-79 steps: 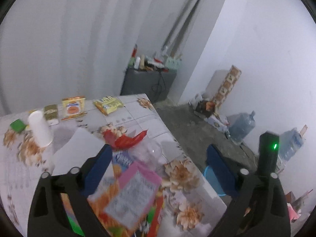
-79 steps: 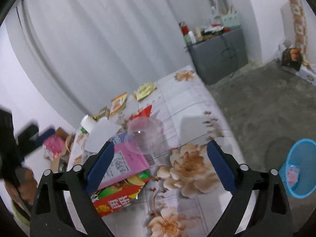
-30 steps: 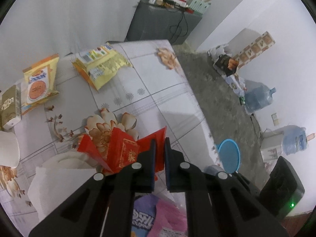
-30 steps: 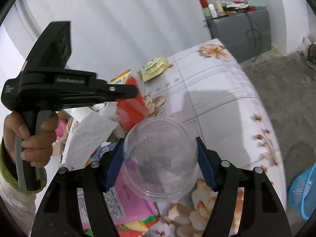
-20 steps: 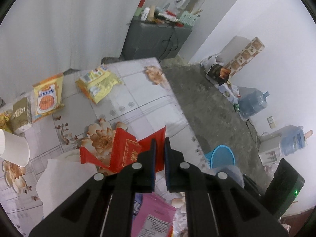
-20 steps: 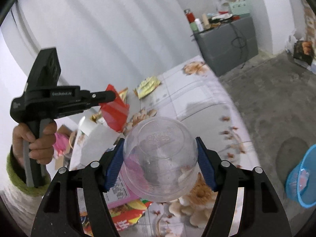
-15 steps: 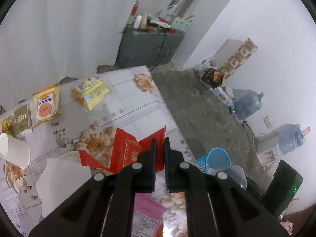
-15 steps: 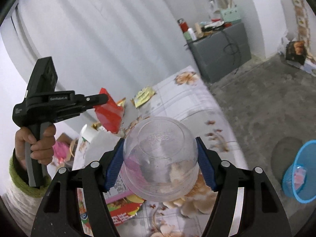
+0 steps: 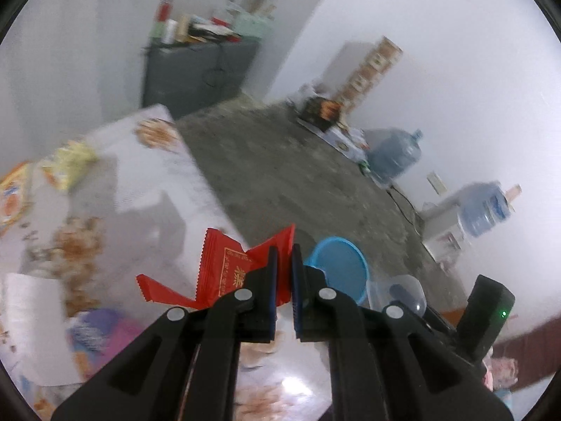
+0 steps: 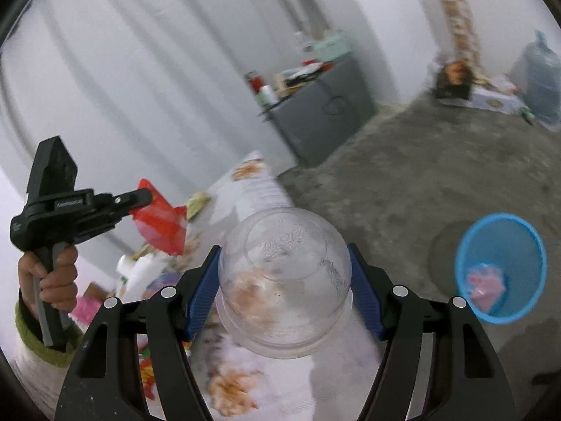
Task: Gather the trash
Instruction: 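Carry both items over the blue wastebasket and open both tools to drop them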
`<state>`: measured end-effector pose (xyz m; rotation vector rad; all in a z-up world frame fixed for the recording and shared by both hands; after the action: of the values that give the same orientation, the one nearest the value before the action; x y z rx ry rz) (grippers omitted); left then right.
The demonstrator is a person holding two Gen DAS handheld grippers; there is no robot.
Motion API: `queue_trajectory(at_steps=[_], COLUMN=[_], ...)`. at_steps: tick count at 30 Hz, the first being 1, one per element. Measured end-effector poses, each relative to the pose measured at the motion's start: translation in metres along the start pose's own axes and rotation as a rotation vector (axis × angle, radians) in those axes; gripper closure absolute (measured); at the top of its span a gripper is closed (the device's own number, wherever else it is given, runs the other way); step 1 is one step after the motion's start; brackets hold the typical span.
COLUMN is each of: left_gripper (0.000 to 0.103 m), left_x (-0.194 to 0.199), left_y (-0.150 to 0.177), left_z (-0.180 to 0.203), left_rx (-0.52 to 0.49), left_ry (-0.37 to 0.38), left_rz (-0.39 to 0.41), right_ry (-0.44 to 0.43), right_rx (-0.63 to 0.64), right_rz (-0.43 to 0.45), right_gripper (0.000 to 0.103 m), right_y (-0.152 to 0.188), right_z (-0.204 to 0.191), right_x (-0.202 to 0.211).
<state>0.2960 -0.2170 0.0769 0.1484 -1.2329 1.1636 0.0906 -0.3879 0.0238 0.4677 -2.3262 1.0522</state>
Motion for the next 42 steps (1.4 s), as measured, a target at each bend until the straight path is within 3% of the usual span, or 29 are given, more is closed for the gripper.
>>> queue_trajectory(at_steps=[8,13,19,23,24,25,27,29,32,42], left_gripper=[0.097,0.096,0.096,0.095,0.092,0.089,0.064,0.057,0.057,0.052], left_x=[-0.091,-0.157,-0.238,-0.286,-0.294,-0.309,-0.33,-0.342,-0.346,-0.292], left_y=[0.015,0.028,0.045,0.057,0.058,0.061,0.063,0.063,0.068,0.079], left_z=[0.101,0.171,0.234,0.267,0.27,0.275,0.275,0.273,0.267,0.259], left_rx=[-0.127,-0.198,-0.229,-0.29,-0.3,-0.306,-0.288,-0.273,-0.293,-0.412], left_ry=[0.111,0.175,0.235,0.198,0.191,0.179,0.148,0.106,0.095,0.065], left_rz=[-0.125,-0.196,-0.29,-0.303,-0.303,-0.311,-0.319,-0.311,-0.316,-0.222], right_ry=[0.173,0.245,0.259,0.207,0.19,0.184,0.217,0.276,0.278,0.336], right_rx=[-0.24,-0.458,-0.646,-0.745,-0.779,-0.806,-0.838,-0.884,-0.926,-0.749], right_rz=[0.074,0.094,0.095,0.087,0.087,0.092,0.079,0.06,0.046,0.071], right_gripper=[0.038,0.038,0.037,0.035,0.034,0.027,0.023,0.023,0.023,0.023], right_y=[0.011,0.024,0.036,0.04,0.04,0.043,0.051,0.062,0.076,0.082], right_z=[0.111,0.19,0.257,0.296,0.311,0.326,0.345,0.361,0.366,0.321], right_x=[0.033,0.039,0.033,0.016,0.009,0.001,-0.013,-0.02,-0.018,0.022])
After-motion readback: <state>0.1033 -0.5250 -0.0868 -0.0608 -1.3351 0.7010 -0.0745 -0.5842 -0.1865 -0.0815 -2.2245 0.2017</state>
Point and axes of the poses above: each gripper's, at about its wrist camera, not at the fingertips, and x roughly against the way its jaws point, z to its right, y to its underside, the point moved 4 cm from there along -x, roughly the way its jaws point, and after that the axes turned 3 degrees about -y, right-handed, at the moved point
